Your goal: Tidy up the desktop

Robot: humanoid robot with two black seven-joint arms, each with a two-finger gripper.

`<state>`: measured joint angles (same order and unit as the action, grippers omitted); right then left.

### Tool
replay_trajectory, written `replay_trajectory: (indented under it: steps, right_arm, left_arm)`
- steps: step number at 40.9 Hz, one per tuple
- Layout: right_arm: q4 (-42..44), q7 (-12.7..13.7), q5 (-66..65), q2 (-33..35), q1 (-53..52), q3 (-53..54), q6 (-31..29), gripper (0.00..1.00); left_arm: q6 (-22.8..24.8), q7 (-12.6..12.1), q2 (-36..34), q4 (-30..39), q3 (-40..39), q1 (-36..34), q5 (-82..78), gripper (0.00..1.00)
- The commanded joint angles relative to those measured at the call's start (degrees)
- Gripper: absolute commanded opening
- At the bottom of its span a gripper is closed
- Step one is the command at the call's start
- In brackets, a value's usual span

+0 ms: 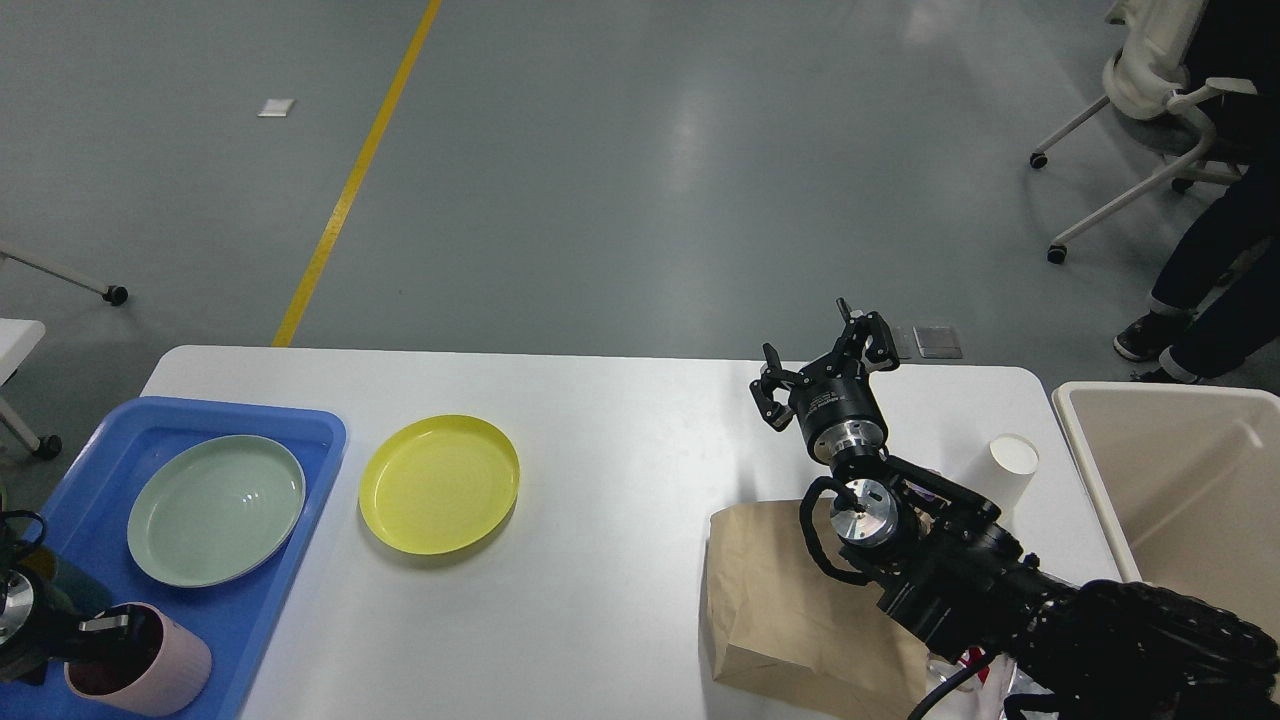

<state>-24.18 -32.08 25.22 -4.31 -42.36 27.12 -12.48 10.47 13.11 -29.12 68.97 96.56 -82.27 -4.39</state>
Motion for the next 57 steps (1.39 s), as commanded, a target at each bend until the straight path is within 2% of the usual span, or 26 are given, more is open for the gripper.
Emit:
replay_trajectory:
  steps: [1, 9, 17, 28, 34, 38, 42, 45, 48, 49, 57]
  right_arm:
    - [-0.08, 0.00, 0.00, 0.00, 0.00, -0.05, 0.00, 1.00]
    - [-0.08, 0.00, 0.00, 0.00, 0.00, 0.04, 0.00, 1.00]
    - [0.01, 0.00, 0.00, 0.00, 0.00, -0.05, 0.00, 1.00]
    - [0.01, 0.00, 0.00, 0.00, 0.00, -0.05, 0.00, 1.00]
    - [0.01, 0.00, 0.00, 0.00, 0.00, -0.05, 0.00, 1.00]
    - [-0.08, 0.00, 0.00, 0.00, 0.00, -0.05, 0.00, 1.00]
    - [0.01, 0.09, 0.00, 0.00, 0.00, -0.05, 0.00, 1.00]
    - [0.01, 0.00, 0.00, 0.00, 0.00, -0.05, 0.00, 1.00]
    - [0.01, 0.00, 0.00, 0.00, 0.00, -0.05, 0.00, 1.00]
    - [0.01, 0.00, 0.00, 0.00, 0.00, -0.05, 0.00, 1.00]
    - [0.01, 0.00, 0.00, 0.00, 0.00, -0.05, 0.00, 1.00]
  left_arm:
    - [6.48, 0.51, -2.16, -0.06, 0.47, -4.65, 0.00, 1.00]
    - [20.37, 1.83, -5.60, -2.08, 0.47, -11.68, 0.00, 1.00]
    - [29.34, 7.01, -6.39, -2.70, -0.32, -17.57, 1.92, 1.00]
    - [30.49, 6.75, -6.30, -2.70, -0.58, -19.07, 16.60, 1.00]
    - [29.79, 6.58, -5.95, -2.61, -3.39, -16.79, 23.02, 1.00]
    - [27.69, 5.97, -5.86, -2.61, -8.39, -13.63, 25.05, 1.00]
    - [21.11, 2.98, -5.69, -2.53, -13.14, -10.38, 25.31, 0.99]
    - [10.06, 0.08, -3.76, -2.44, -19.10, -4.33, 25.49, 0.99]
    - [3.70, -0.63, -2.26, -2.26, -21.67, -1.06, 25.66, 0.99]
    - [0.29, -0.80, -1.65, -2.26, -23.33, 0.51, 25.75, 0.99]
    - [-6.59, -1.86, -0.94, -2.17, -31.59, 4.92, 31.10, 0.99]
